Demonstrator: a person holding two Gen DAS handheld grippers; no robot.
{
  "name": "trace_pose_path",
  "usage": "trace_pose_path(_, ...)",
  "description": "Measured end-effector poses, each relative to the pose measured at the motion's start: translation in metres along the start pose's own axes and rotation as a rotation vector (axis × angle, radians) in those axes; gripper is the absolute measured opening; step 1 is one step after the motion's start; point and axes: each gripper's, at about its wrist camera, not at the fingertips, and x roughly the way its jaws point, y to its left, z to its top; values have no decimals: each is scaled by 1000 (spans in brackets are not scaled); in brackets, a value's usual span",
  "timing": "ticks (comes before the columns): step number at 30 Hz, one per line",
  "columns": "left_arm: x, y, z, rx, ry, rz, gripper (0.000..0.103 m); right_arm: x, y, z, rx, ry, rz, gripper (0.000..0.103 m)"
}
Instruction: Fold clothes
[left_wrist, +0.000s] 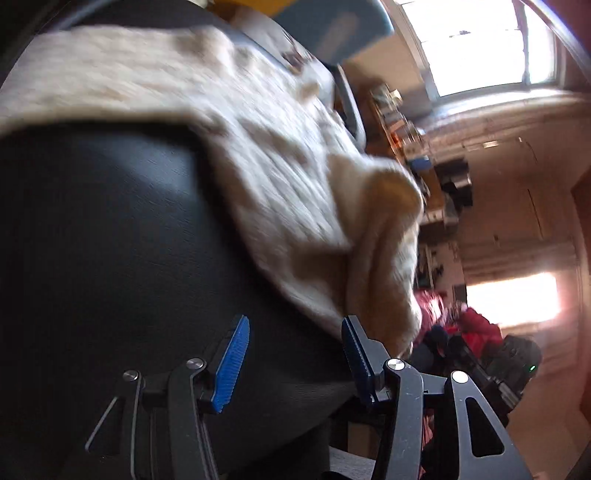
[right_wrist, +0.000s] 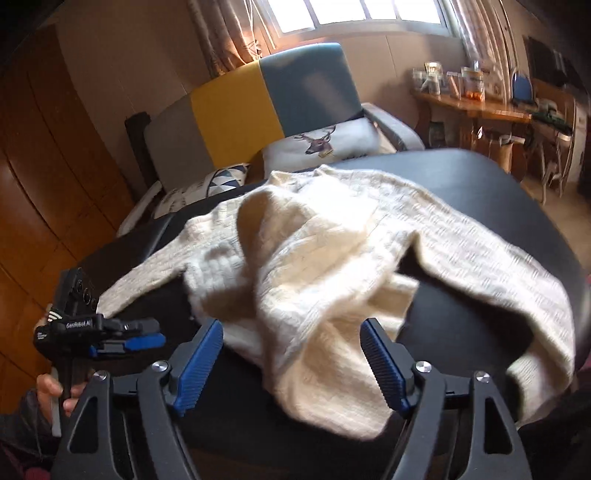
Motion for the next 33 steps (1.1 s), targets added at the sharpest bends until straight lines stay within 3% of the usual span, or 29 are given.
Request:
trace_pose_path(2, 13, -8, -3, -10, 16, 7, 52, 13, 11, 0, -57, 49, 7, 78)
trace_pose_path(5, 32, -10, -1, -65, 42, 11, 52, 38, 22, -16, -170, 148, -178, 74)
trace_pose_path(7, 39, -10, -4, -109, 56, 10, 52, 47, 18, -24, -166, 161, -190, 62)
trace_pose_path(8, 41, -11, -3, -120, 54, 9, 52, 53, 10, -26, -125, 188, -176, 54)
trace_pose_path(9, 43, -12, -3, -122, 48, 11, 52, 58, 4, -26, -98, 201, -172, 25)
trace_pose_path(10, 47, -15, 0, -123, 46, 14, 52, 62, -2, -27, -72, 213, -167, 6)
trace_pose_path(15, 75, -26, 9, -183, 28, 33, 52, 52, -14, -18, -24, 165, -75, 6)
trace_pose_path(17, 80, -31, 12, -198, 9, 82, 45, 40, -22, -8, -3, 123, -51, 6)
trace_pose_path(19, 84, -35, 15, -205, -4, 141, 16, 28, -27, 1, -10, 101, -57, 6)
trace_pose_path(20, 87, -34, 16, -213, -6, 166, 10, 23, -30, 6, -14, 90, -60, 6)
trace_pose_path(23, 85, -36, 21, -201, -21, 157, 6, 11, -38, 22, -11, 55, -83, 6)
trace_pose_path(28, 20, -41, 23, 16, -102, 128, 5, -5, -69, 22, 108, 24, -52, 6)
trace_pose_path(33, -55, -20, 27, 124, -150, 165, 5, 32, -87, 0, 132, 150, -145, 6)
